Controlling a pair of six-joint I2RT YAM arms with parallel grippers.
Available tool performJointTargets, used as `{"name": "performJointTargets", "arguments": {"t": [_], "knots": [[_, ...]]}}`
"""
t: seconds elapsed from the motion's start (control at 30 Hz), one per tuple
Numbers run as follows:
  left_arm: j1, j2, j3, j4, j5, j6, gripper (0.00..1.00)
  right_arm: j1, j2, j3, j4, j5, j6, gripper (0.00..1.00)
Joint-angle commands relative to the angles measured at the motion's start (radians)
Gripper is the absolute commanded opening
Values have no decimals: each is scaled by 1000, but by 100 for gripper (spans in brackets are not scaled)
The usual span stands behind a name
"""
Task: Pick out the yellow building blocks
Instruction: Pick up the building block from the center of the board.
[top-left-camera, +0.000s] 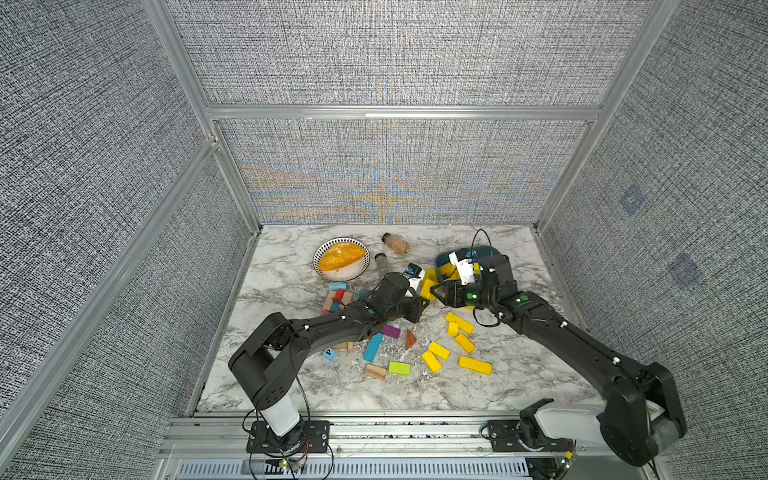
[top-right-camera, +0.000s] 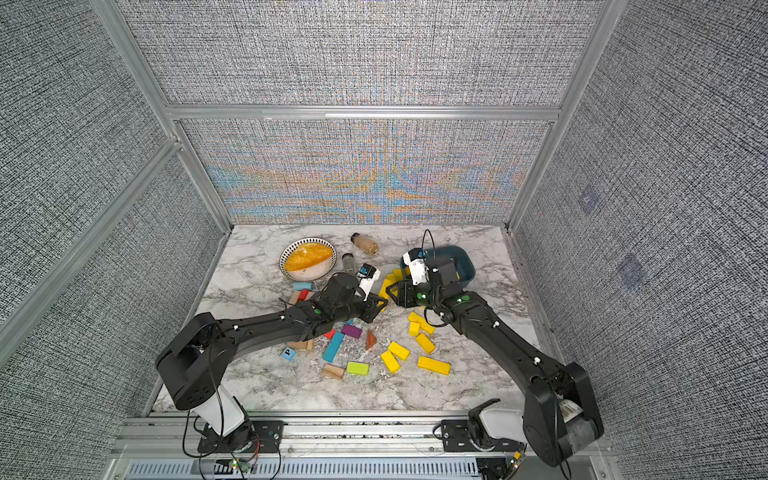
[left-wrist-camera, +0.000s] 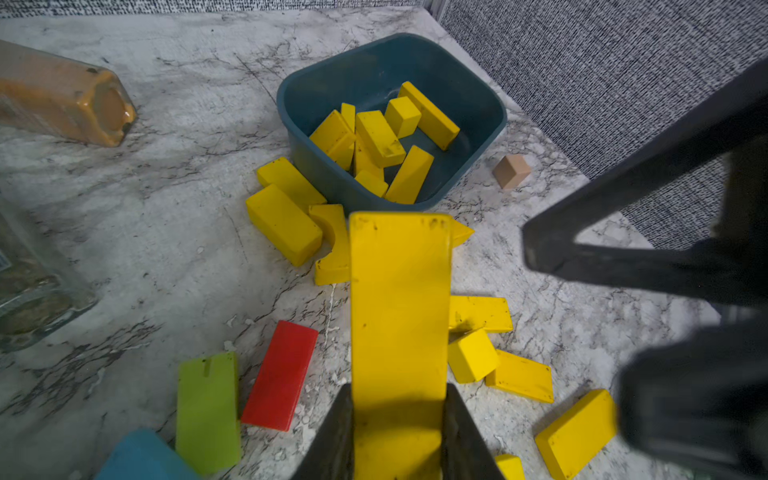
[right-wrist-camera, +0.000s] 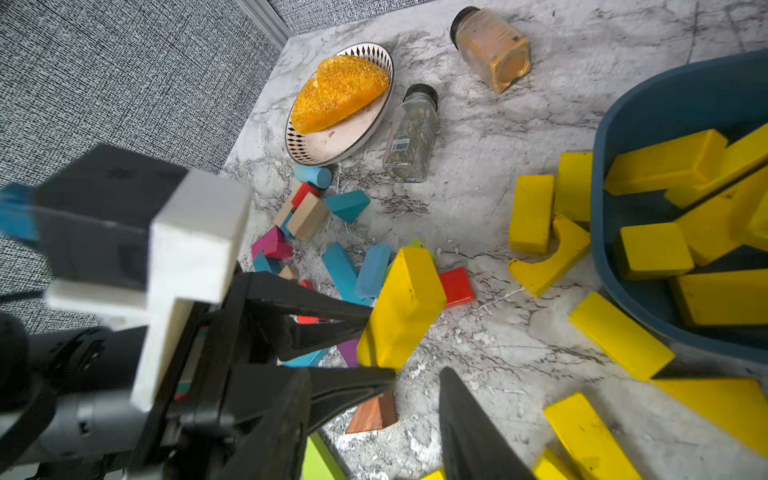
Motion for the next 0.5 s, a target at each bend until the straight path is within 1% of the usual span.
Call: {"name": "performJointTargets", "arguments": {"t": [0.0,0.17,0.3,0.37,0.43,0.47], "knots": [[-5,-14,-21,115,22,-21,11,7,17,3,27,32,20,50],[-9,-20,-50,168,37,-32,11,8,33,-4,25,36,28,48],[-13,-29,-60,188,56,-31,11,9,55,-10,55,1,39,43],[-15,-38,-69,200,59,-27,11,8,67,-3,63,-10,41,39],[-16,-46,-74,202,57,-25,12,9,73,-2,65,-16,41,32],[-16,-49,-75,200,59,-22,12,8,76,-2,70,-14,44,26]]}}
